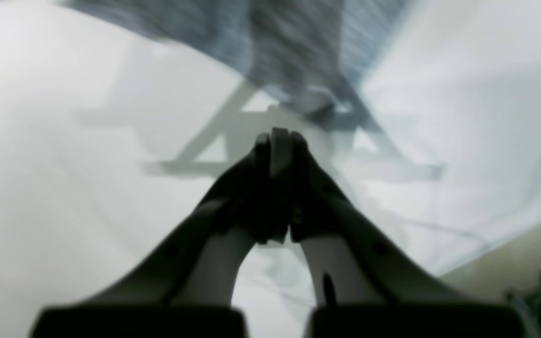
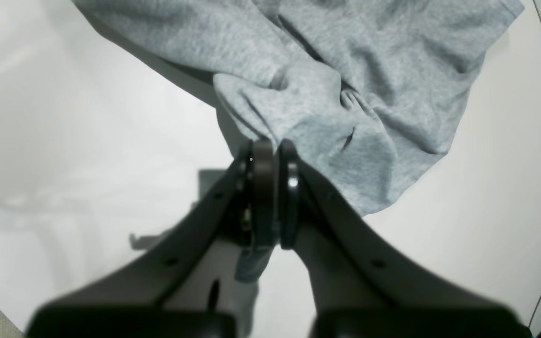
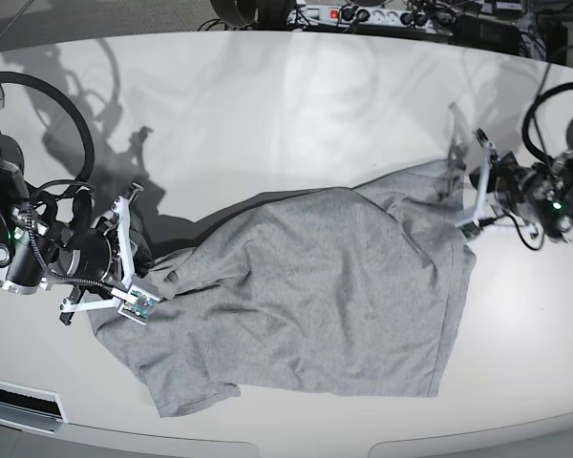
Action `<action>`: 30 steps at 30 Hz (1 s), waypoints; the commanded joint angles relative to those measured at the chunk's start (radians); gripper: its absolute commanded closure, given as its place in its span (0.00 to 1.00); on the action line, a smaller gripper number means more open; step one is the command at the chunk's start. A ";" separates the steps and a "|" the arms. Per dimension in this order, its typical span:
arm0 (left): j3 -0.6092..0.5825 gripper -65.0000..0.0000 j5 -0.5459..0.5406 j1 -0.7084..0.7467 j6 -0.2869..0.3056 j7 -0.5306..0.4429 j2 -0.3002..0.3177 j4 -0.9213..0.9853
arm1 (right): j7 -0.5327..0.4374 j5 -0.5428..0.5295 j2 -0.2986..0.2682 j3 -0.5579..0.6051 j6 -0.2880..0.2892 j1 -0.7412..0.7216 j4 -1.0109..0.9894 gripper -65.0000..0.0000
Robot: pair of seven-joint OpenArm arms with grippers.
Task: Layout the t-shirt on the table in an organized manner, then fold the t-shirt properly
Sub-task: 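Grasp the shirt hem with the right gripper and a corner with the left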
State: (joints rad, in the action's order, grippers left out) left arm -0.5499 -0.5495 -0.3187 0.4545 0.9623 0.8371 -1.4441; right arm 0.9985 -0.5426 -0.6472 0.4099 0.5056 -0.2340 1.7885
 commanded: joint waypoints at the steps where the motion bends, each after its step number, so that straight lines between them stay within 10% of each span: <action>1: 0.010 1.00 -0.033 -0.026 0.017 -0.013 0.040 -0.047 | -0.019 -0.005 -0.015 -0.011 0.005 -0.026 0.013 1.00; 11: 0.010 1.00 -0.220 -0.002 0.139 -0.019 0.142 -0.171 | -0.022 -0.008 -0.015 -0.011 0.014 -0.026 0.013 1.00; 17: 0.010 0.44 -0.207 0.076 0.186 -0.034 0.056 -0.066 | -0.022 -0.009 -0.015 -0.011 -0.012 -0.026 0.013 1.00; 30: 0.010 0.47 0.109 0.091 0.182 -0.181 -0.129 0.158 | -0.021 -0.008 -0.015 -0.011 -0.039 -0.024 0.013 1.00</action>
State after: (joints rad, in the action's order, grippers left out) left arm -0.5362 -0.4568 -0.2253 0.6403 0.7628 0.7055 -1.2896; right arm 0.9955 -0.5503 -0.6476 0.4099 0.4706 -0.2333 1.7885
